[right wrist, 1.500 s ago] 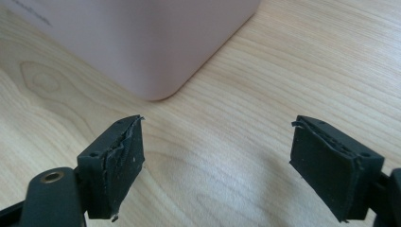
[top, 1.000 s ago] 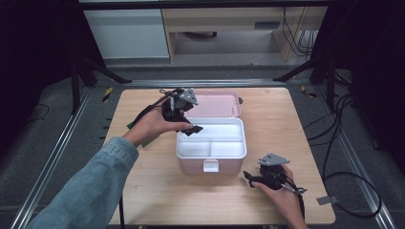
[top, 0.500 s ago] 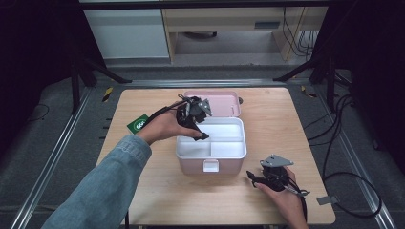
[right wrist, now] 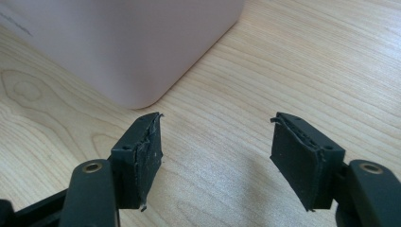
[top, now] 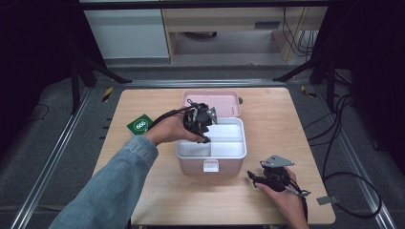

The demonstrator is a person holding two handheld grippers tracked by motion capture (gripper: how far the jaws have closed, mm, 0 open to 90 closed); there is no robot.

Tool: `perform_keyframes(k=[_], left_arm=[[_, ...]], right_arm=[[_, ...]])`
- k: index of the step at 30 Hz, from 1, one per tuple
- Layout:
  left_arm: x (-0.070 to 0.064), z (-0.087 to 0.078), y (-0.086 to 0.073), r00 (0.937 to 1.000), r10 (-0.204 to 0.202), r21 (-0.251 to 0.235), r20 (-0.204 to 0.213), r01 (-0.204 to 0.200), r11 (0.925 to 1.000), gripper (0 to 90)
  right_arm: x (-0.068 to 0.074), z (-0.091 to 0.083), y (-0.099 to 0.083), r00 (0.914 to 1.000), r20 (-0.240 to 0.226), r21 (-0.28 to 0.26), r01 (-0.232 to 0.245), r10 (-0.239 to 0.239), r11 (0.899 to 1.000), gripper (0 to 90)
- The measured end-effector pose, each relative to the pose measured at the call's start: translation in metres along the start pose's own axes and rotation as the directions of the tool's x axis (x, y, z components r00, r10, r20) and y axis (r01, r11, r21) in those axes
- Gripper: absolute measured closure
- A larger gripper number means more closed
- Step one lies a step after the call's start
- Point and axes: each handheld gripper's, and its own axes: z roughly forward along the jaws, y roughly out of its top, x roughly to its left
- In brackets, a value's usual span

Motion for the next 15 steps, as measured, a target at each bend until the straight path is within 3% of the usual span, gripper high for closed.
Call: perform_keyframes(k=[15], left_arm=[[0.0048, 0.0091, -0.0017, 0.9992, 0.023, 0.030, 0.034, -0.024, 0.9993, 69.5]], right_arm=[[-0.0009, 0.0008, -0.0007, 0.9999, -0.015, 0.007, -0.003, 0.003, 1.000, 37.0]])
